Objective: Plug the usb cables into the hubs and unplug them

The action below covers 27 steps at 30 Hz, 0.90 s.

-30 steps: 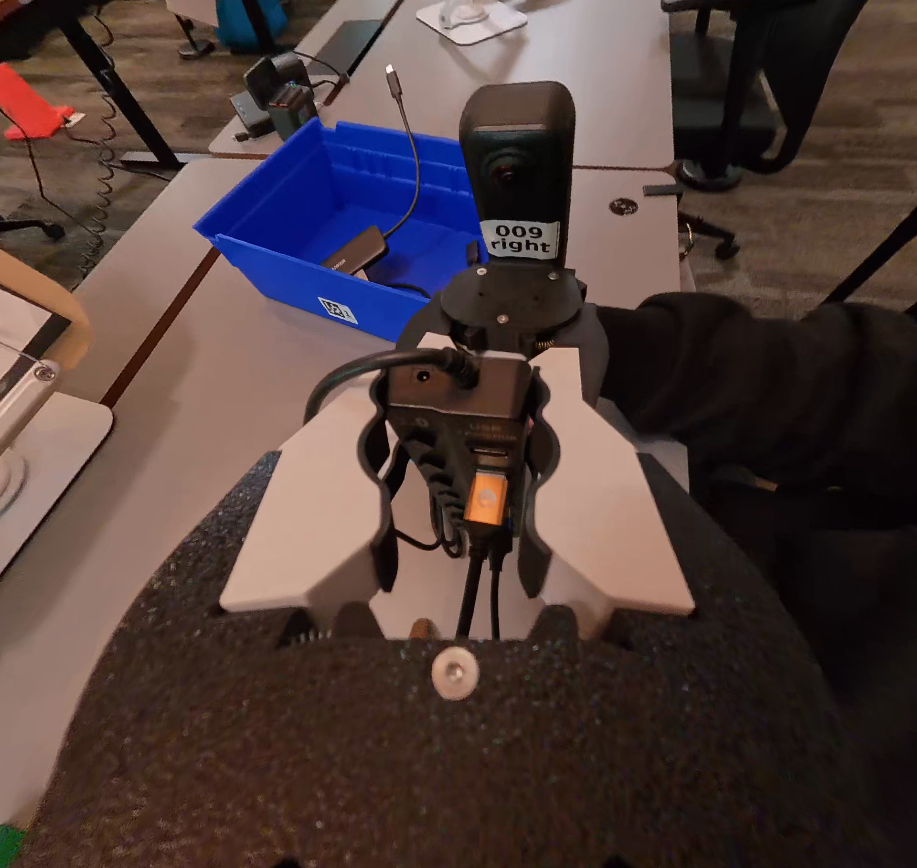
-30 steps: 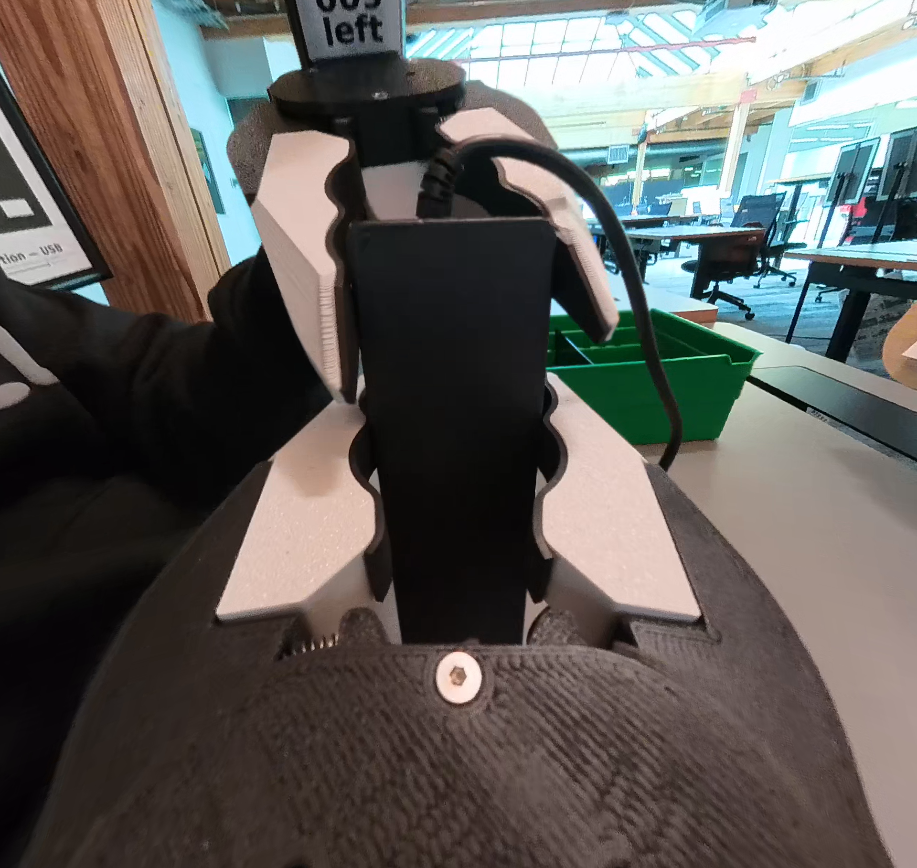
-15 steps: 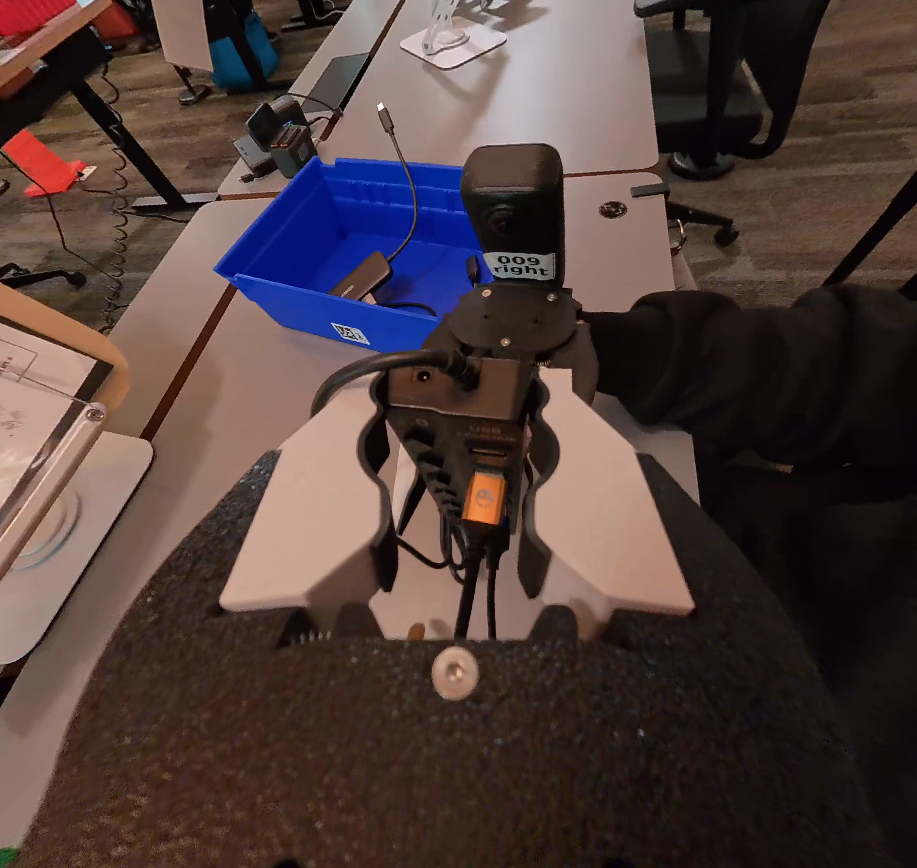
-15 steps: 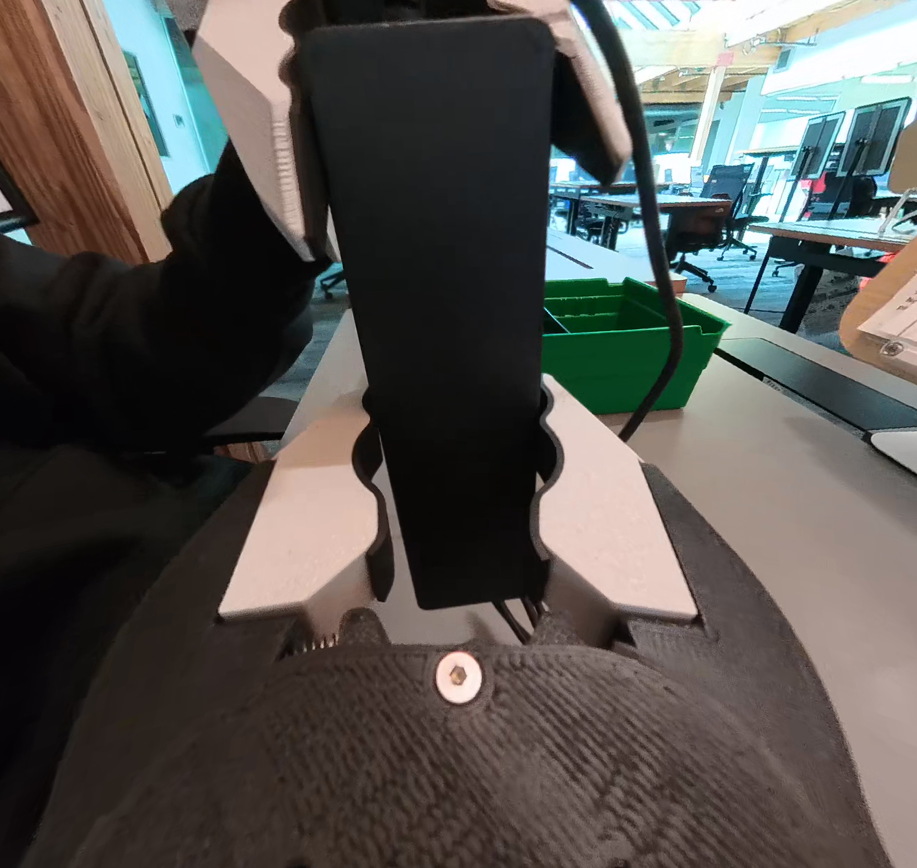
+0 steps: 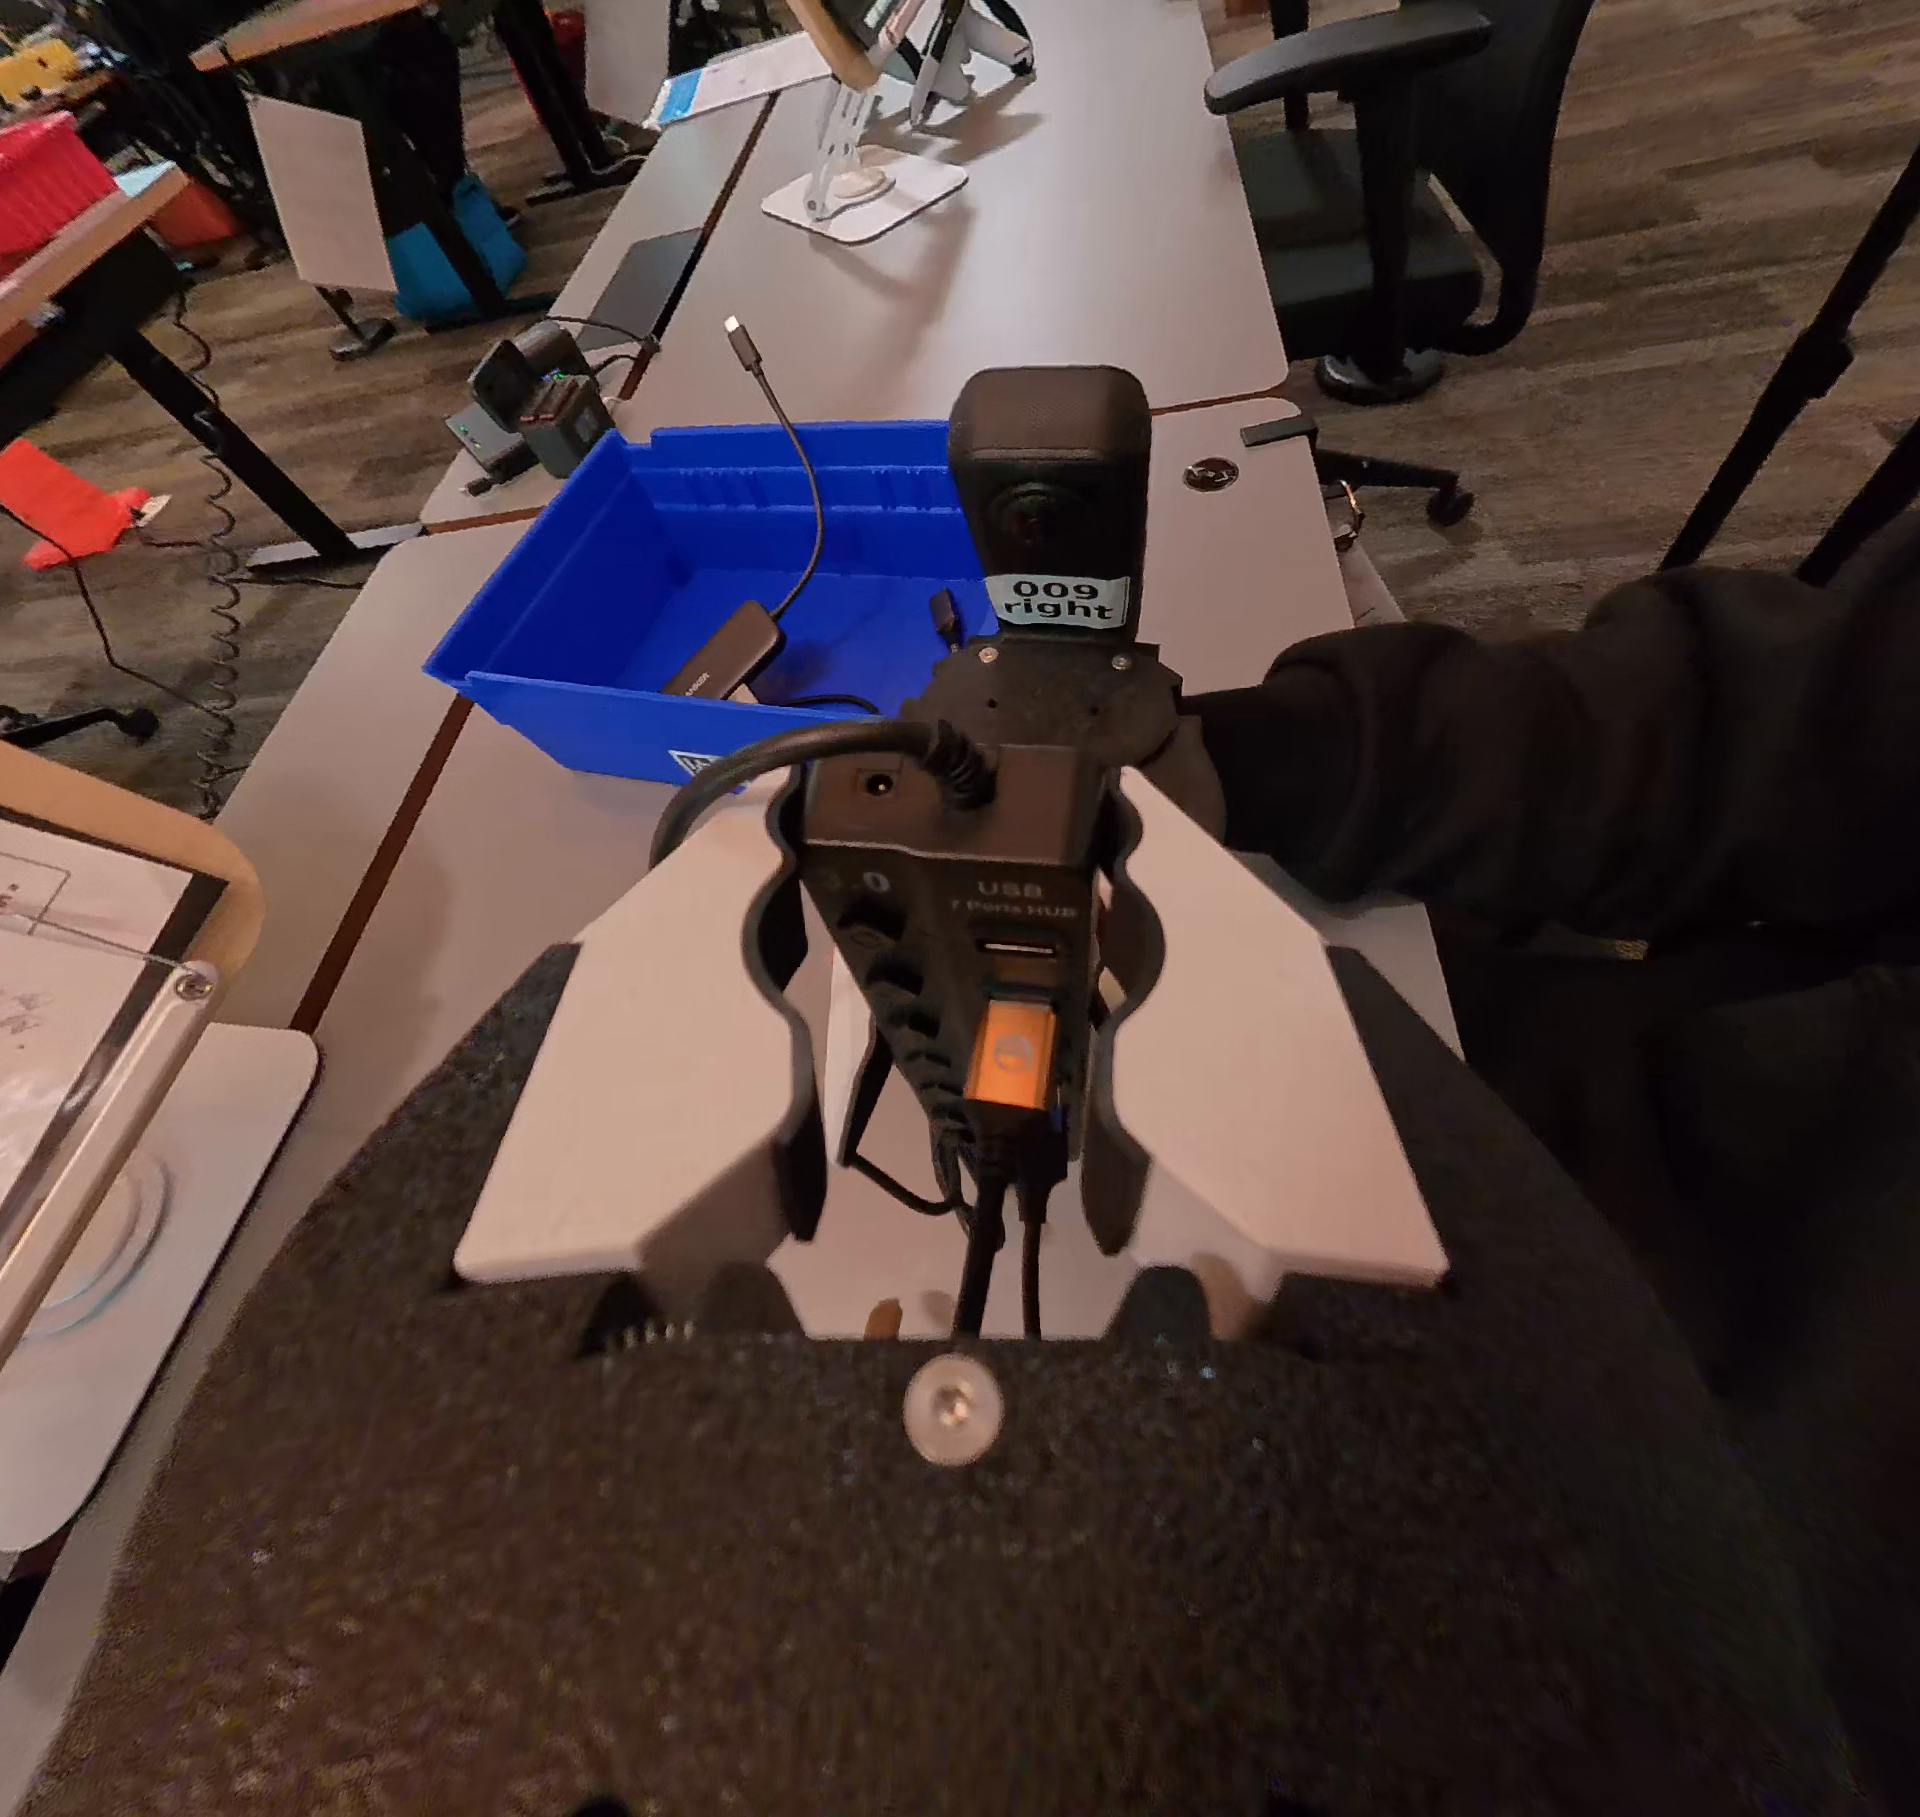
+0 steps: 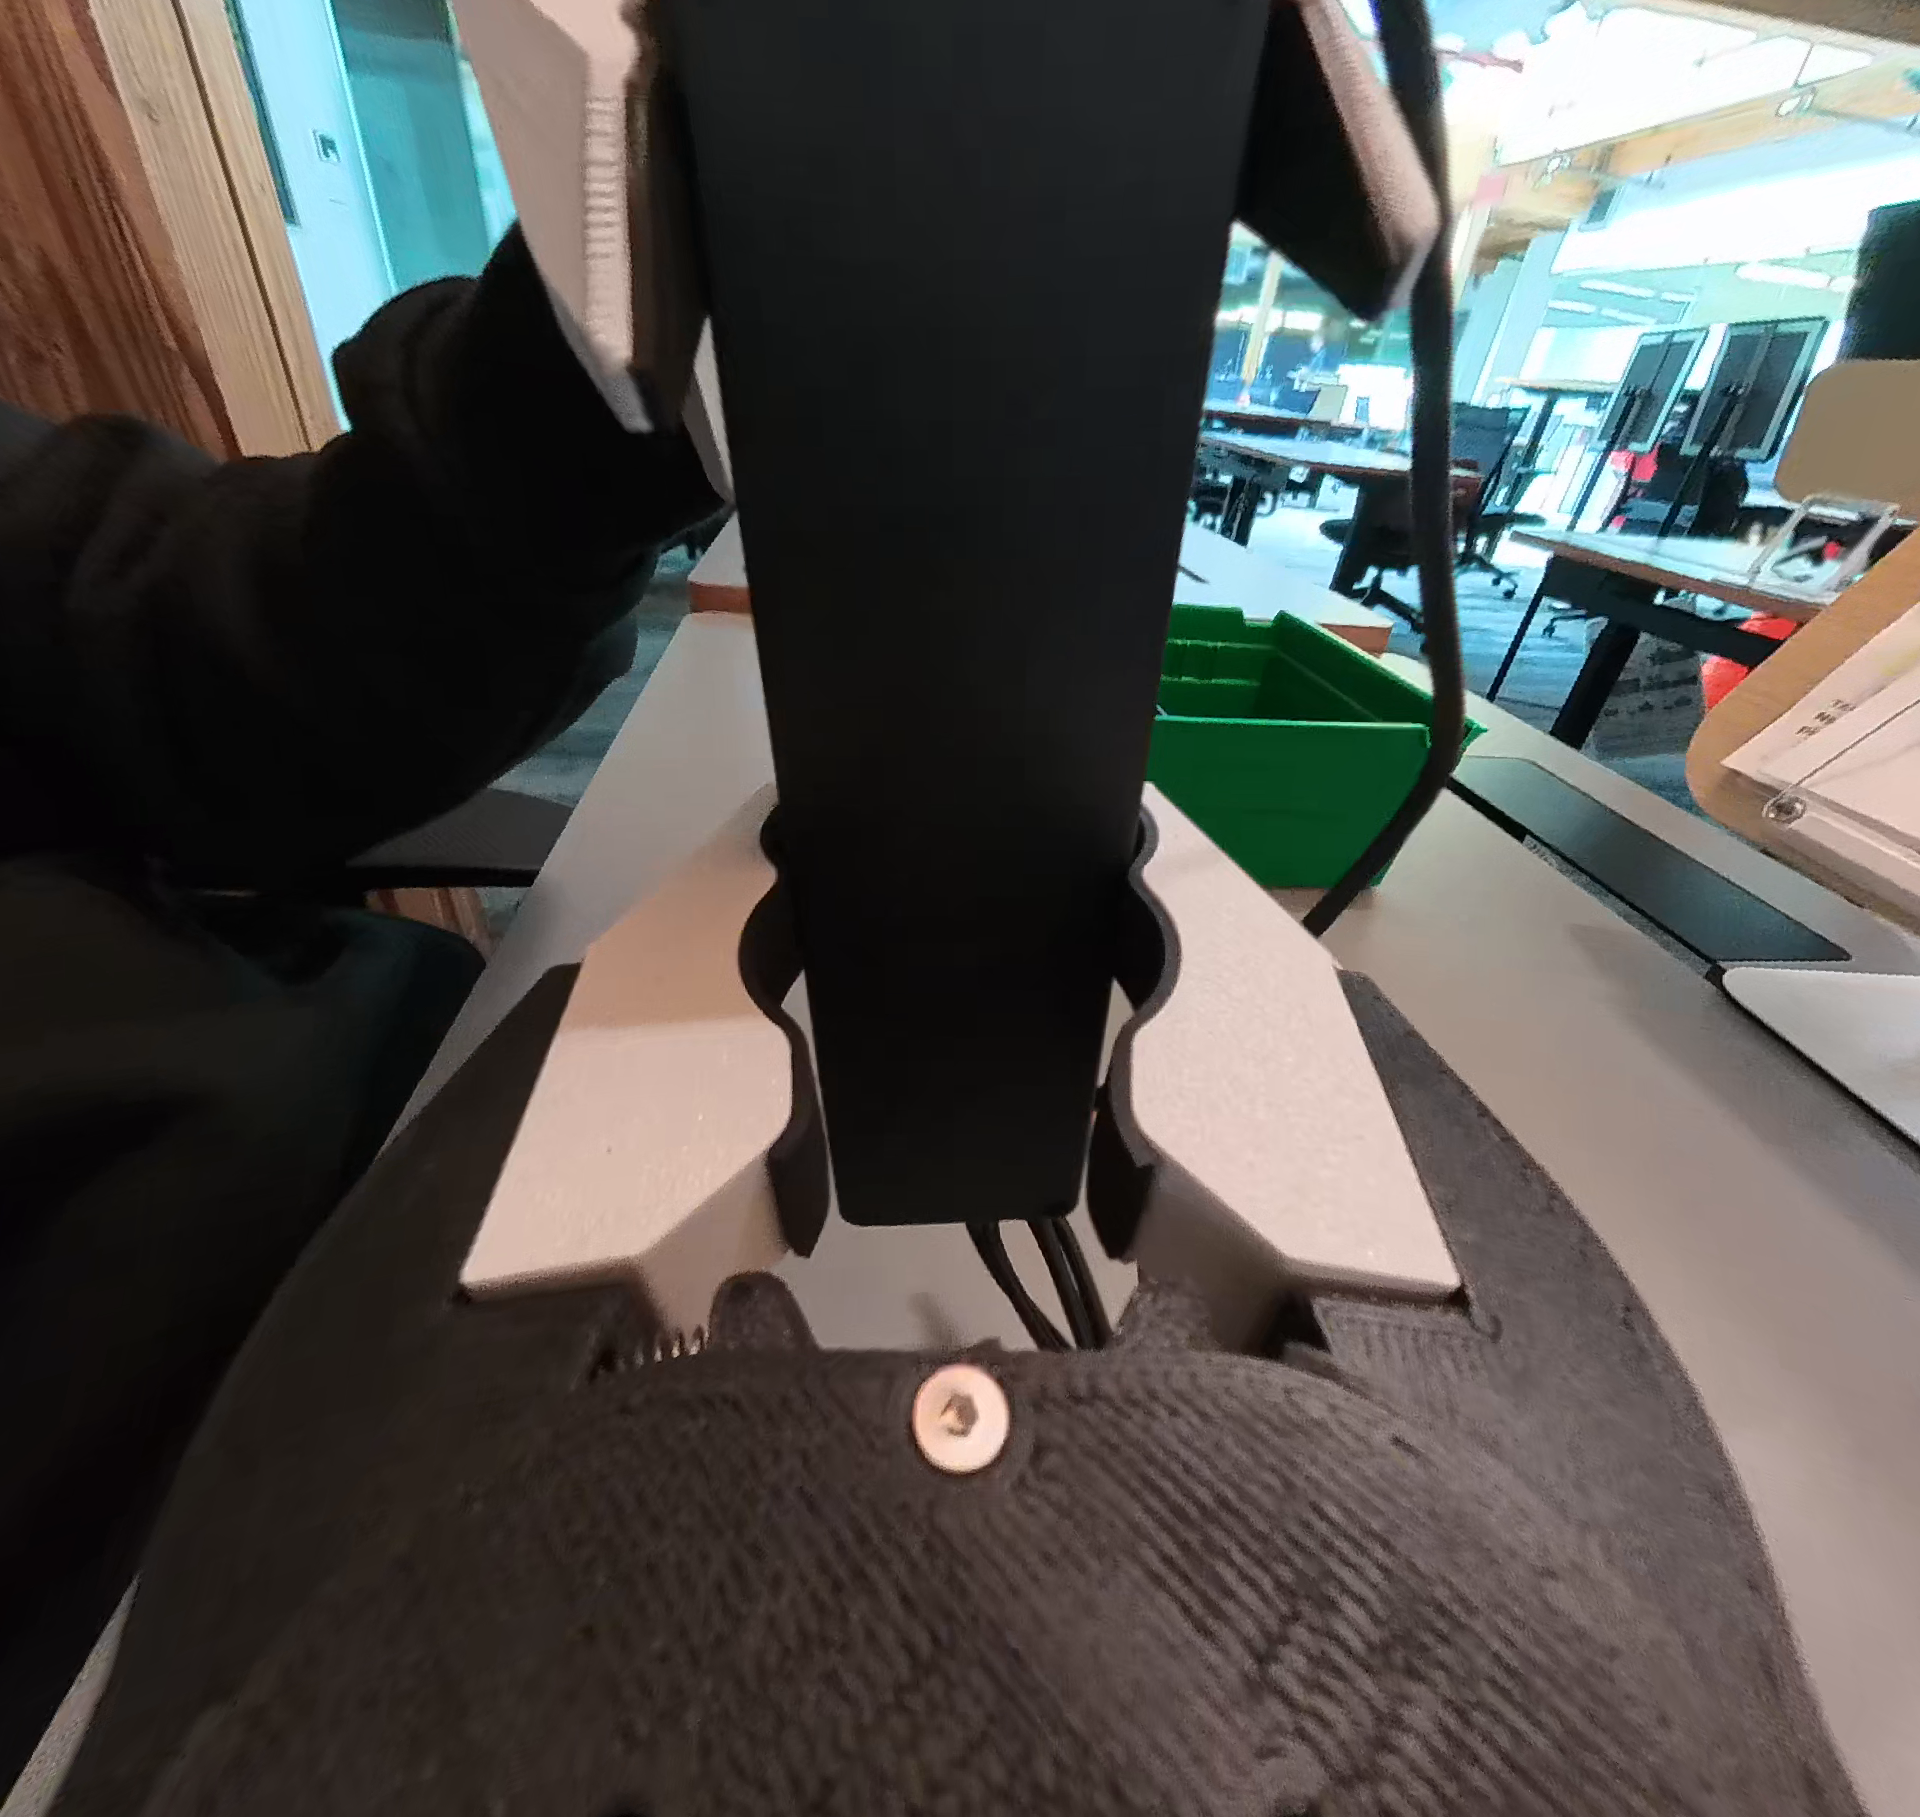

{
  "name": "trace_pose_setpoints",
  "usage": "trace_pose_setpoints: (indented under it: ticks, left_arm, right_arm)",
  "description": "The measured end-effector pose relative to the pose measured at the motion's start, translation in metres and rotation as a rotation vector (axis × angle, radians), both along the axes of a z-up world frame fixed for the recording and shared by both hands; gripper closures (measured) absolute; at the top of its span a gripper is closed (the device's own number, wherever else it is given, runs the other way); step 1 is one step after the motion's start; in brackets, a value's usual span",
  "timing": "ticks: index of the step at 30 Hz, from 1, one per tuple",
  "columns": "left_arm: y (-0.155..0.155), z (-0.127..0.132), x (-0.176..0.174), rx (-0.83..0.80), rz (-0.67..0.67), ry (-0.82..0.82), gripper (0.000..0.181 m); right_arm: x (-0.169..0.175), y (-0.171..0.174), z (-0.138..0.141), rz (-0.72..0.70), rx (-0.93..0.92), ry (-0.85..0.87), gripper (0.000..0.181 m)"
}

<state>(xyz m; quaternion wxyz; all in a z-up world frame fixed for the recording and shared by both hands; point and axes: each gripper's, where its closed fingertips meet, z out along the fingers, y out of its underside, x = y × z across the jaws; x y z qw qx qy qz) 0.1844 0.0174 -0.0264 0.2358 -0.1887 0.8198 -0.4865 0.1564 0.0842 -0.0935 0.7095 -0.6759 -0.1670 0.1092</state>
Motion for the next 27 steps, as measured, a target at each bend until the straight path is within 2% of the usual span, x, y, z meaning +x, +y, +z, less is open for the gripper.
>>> trace_pose_setpoints:
  ticks: [7, 9, 12, 19, 27]
  left_arm:
    - [0.006, 0.001, 0.004, 0.005, 0.067, -0.013, 0.115]
    - [0.009, -0.004, 0.008, 0.049, 0.092, -0.022, 0.123]
    - [0.008, -0.011, 0.006, 0.102, 0.088, 0.025, 0.124]
    - [0.009, -0.008, -0.003, 0.145, 0.043, -0.004, 0.125]
    - [0.014, -0.003, 0.0, 0.127, 0.089, -0.013, 0.125]
  right_arm:
    - [0.002, 0.0, 0.009, 0.011, 0.045, 0.079, 0.124]
    - [0.002, 0.001, 0.004, 0.005, 0.019, 0.066, 0.124]
    - [-0.003, 0.005, -0.007, 0.005, -0.046, 0.026, 0.124]
    - [-0.002, 0.004, 0.0, -0.009, 0.001, 0.024, 0.127]
    - [0.003, 0.002, 0.007, -0.026, 0.023, 0.075, 0.127]
